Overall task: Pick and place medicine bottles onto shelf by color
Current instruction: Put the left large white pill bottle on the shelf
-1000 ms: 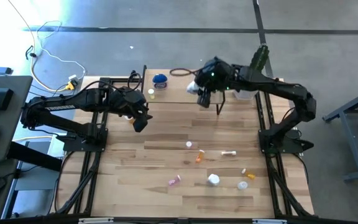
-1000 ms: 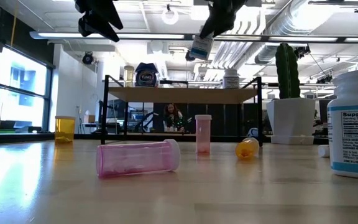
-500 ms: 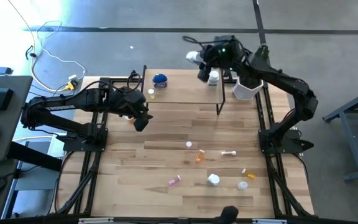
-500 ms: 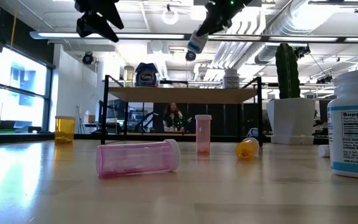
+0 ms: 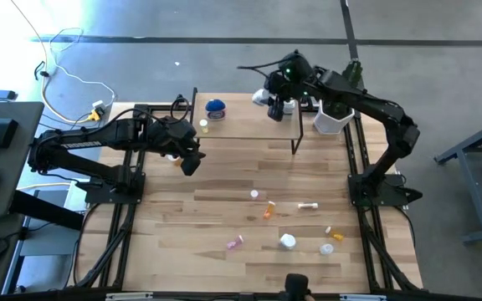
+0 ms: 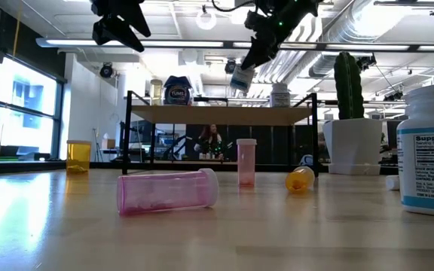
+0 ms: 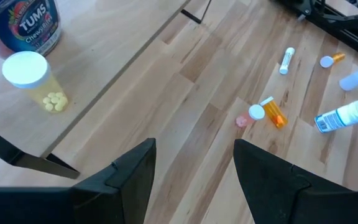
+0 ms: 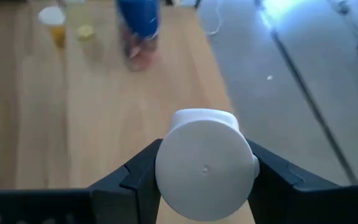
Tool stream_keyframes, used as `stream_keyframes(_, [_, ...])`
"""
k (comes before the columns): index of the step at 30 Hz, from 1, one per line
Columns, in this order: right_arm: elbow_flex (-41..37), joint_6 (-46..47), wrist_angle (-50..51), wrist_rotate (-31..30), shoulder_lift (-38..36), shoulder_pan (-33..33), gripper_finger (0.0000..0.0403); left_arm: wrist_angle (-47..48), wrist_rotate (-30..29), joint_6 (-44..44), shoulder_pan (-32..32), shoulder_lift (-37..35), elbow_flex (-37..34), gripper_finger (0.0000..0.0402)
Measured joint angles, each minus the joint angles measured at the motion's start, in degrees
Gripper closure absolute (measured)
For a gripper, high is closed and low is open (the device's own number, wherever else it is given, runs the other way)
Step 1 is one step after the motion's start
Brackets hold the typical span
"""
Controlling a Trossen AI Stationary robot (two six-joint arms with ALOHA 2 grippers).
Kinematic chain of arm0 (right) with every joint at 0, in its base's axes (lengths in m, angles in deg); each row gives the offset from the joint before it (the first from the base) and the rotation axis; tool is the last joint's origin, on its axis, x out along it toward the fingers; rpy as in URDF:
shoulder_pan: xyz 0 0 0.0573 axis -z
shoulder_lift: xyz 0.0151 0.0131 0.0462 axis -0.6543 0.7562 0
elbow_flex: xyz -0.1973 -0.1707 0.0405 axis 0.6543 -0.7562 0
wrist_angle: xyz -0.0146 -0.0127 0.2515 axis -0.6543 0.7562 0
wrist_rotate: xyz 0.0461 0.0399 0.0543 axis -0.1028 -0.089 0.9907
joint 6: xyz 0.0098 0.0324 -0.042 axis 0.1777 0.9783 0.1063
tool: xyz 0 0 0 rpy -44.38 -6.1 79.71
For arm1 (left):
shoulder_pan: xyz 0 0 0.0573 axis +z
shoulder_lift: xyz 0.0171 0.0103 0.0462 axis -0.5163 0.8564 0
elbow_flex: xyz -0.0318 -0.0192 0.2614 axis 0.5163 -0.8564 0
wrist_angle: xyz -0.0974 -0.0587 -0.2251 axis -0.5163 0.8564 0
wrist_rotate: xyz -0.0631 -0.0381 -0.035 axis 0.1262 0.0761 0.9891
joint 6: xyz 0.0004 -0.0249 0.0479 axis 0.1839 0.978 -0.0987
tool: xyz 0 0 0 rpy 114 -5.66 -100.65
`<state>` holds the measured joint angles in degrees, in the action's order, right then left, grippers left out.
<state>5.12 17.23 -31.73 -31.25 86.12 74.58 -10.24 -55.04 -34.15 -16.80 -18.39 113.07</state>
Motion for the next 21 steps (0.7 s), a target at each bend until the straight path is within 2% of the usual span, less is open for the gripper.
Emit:
stream_keyframes(6, [-0.03, -0.29, 3.02, 4.19, 0.76, 0.02, 0.0231, -0.01, 0.01, -0.02, 0.0, 0.0, 0.0, 0.0197])
stream_keyframes(21, [-0.03, 0.13, 11.52, 2.17, 3.85, 0.0, 0.0231, 0.09, 0.76, -0.17, -0.02, 0.0, 0.0, 0.0197])
